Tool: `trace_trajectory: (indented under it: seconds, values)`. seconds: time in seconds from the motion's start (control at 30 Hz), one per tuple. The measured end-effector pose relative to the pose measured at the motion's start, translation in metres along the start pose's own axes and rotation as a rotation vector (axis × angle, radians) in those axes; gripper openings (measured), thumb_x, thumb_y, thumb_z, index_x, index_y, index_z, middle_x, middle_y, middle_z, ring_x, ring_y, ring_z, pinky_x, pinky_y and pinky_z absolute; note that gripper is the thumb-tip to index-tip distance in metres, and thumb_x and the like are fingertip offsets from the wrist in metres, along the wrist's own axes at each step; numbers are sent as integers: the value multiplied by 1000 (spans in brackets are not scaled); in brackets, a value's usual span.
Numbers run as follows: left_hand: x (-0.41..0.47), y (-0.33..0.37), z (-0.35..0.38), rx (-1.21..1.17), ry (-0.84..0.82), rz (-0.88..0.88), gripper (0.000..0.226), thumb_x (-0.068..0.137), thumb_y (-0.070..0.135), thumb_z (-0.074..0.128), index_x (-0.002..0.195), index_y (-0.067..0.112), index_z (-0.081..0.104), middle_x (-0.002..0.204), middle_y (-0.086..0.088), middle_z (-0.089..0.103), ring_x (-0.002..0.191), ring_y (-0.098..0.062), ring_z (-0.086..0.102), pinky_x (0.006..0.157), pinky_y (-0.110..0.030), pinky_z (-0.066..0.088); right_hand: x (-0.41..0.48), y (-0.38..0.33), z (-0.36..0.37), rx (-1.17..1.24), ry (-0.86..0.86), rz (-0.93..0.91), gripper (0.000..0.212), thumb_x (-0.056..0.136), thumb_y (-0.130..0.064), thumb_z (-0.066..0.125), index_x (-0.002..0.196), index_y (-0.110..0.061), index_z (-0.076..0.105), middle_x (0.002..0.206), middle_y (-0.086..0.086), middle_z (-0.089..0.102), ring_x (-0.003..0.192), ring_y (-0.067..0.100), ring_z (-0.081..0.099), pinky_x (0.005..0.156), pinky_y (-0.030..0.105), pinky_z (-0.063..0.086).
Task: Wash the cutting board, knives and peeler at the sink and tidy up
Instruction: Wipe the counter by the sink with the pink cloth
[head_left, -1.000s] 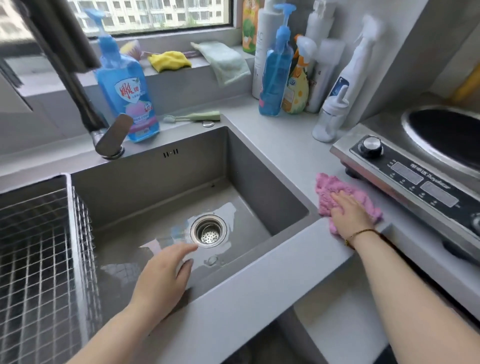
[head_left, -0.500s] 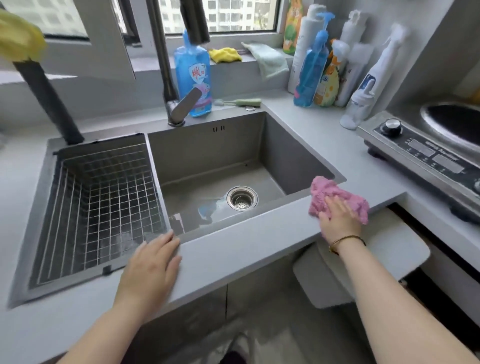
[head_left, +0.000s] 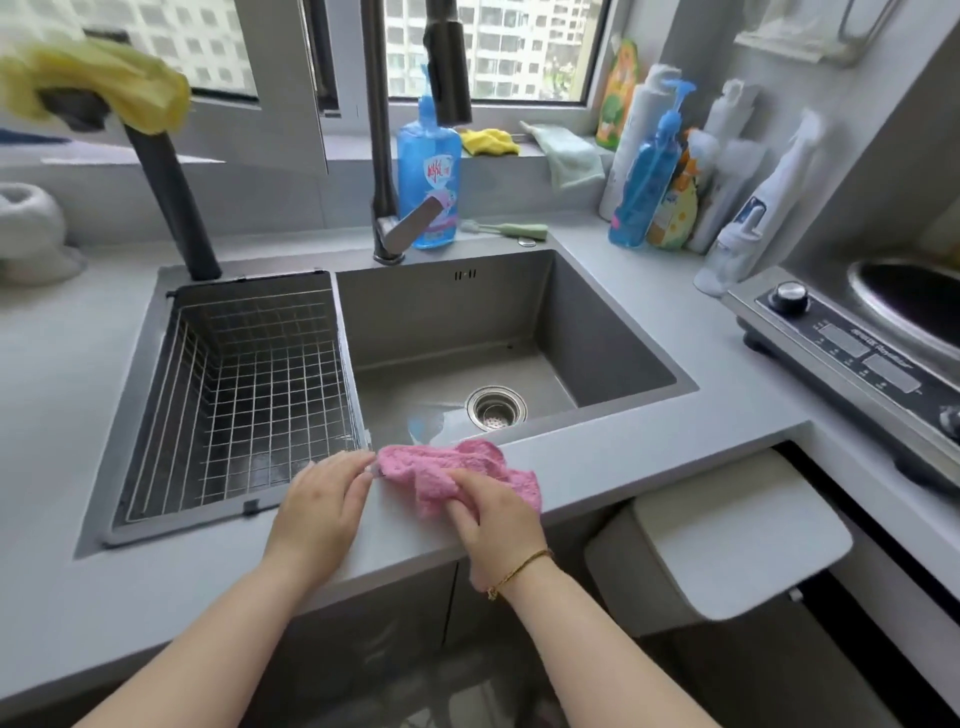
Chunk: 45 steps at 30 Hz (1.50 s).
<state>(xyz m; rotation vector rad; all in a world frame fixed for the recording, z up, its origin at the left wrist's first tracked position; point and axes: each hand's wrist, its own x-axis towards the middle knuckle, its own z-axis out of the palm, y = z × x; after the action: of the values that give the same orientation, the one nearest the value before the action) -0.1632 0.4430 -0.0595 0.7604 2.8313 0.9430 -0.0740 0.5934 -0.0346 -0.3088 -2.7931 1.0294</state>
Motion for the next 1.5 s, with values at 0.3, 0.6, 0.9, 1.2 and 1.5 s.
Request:
trace_trajectory:
  seconds: [0.3,0.6,0.9,1.2,1.5]
  values:
    - [83,128,26,-880,-390,-186,29,77,40,59,103,27,58,107,7,65,93,-6,62,79,-20,47,52,67,-123,1081,-191,495,48,82,-56,52,91,-12,70,89,9,71,89,24,66,89,40,52]
    - [187,227,118,-1031,-303,-419,15,86,-2,57,99,4,62,87,-11,69,75,-23,64,72,-33,53,124,184,-201,712,55,481,14,82,-2,61,92,-11,58,84,2,61,78,17,58,70,22,48]
    - [255,273,159,-916,-168,-398,64,78,-2,66,132,17,39,120,-8,55,104,-21,57,95,-37,47,183,241,-231,382,406,463,37,89,5,43,125,0,46,118,13,52,109,22,50,88,18,37]
    - [294,274,201,165,-298,105,55,99,33,19,148,18,-3,156,0,-9,144,-11,-8,114,-31,-7,197,254,-192,-337,-5,587,74,80,-53,-7,148,-23,-2,156,2,-10,144,17,-8,116,34,-6]
    - [341,277,226,417,-358,79,54,99,33,10,148,17,-6,156,-2,-12,143,-14,-14,112,-41,-15,257,288,-205,-426,-68,522,79,72,-47,-4,147,-25,-2,156,1,-9,144,15,-7,115,34,-11]
